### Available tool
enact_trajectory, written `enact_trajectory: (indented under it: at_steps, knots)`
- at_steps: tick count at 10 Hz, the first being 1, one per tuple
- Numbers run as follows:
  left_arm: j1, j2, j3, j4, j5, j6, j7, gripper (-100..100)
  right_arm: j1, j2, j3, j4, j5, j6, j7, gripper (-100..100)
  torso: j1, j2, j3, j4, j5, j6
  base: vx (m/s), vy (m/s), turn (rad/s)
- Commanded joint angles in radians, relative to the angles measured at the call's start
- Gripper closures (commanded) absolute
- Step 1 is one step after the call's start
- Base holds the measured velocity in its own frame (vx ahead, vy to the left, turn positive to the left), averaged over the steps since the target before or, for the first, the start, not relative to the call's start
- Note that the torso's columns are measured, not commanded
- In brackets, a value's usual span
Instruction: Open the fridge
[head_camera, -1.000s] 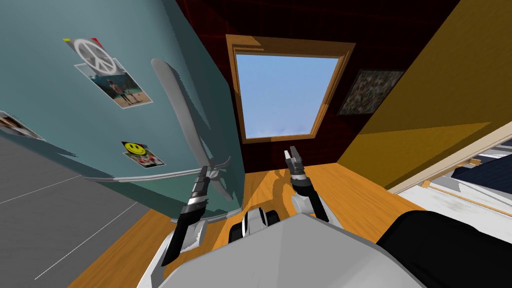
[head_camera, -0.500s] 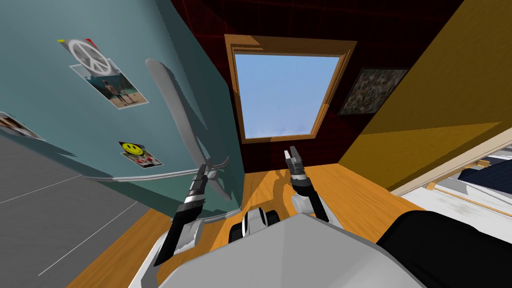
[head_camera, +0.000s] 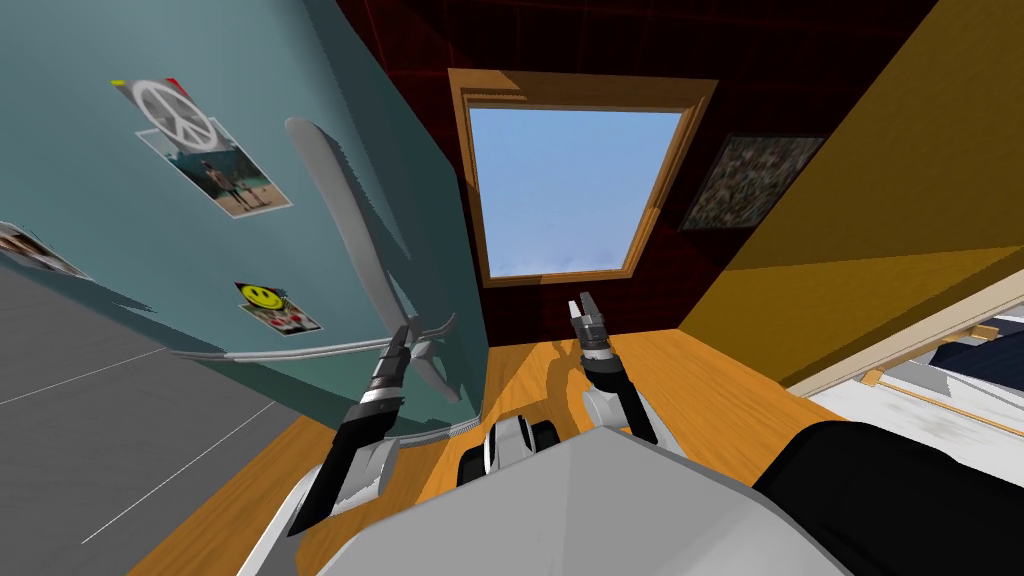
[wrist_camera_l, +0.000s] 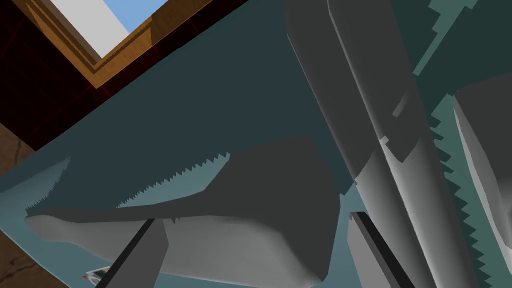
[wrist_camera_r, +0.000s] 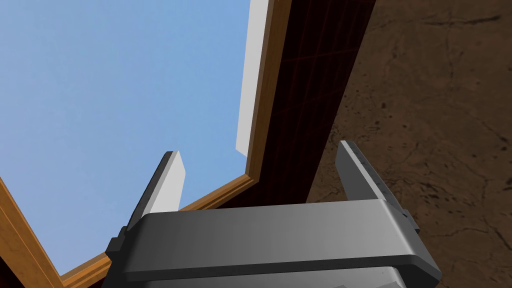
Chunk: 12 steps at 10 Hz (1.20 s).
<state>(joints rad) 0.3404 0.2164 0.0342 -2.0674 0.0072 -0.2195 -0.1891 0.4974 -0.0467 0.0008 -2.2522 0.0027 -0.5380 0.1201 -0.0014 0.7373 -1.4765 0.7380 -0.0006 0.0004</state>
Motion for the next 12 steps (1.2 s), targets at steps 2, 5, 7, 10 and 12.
enact_trajectory:
  at_steps: [2,5,7,10,12]
  knots:
    - [0.001,0.023,0.020,-0.051,0.006,0.098,-0.004,-100,0.000,0.000,0.000,0.000,0.000,0.000,0.000,0,0.001,-0.001,-0.001,0.000,0.000,0.001,0.002,-0.041,0.025]
    - [0.002,0.030,0.027,-0.069,0.008,0.152,-0.006,-100,0.000,0.000,0.000,0.000,0.000,0.000,0.000,0,0.001,-0.002,-0.002,-0.001,0.000,0.001,0.000,-0.031,0.016]
    - [0.004,0.046,0.042,-0.103,0.012,0.217,-0.010,-100,0.000,0.000,0.000,0.000,0.000,0.000,0.000,0,0.000,-0.003,-0.002,-0.001,0.000,0.002,0.003,-0.044,0.027]
    - [0.005,0.054,0.049,-0.119,0.014,0.273,-0.012,-100,0.000,0.000,0.000,0.000,0.000,0.000,0.000,0,-0.001,-0.005,-0.003,-0.002,0.000,0.003,0.003,-0.031,0.017]
    - [0.006,0.070,0.064,-0.150,0.018,0.336,-0.015,-100,0.000,0.000,0.000,0.000,0.000,0.000,0.000,0,-0.002,-0.005,-0.004,-0.003,0.000,0.003,0.003,-0.039,0.024]
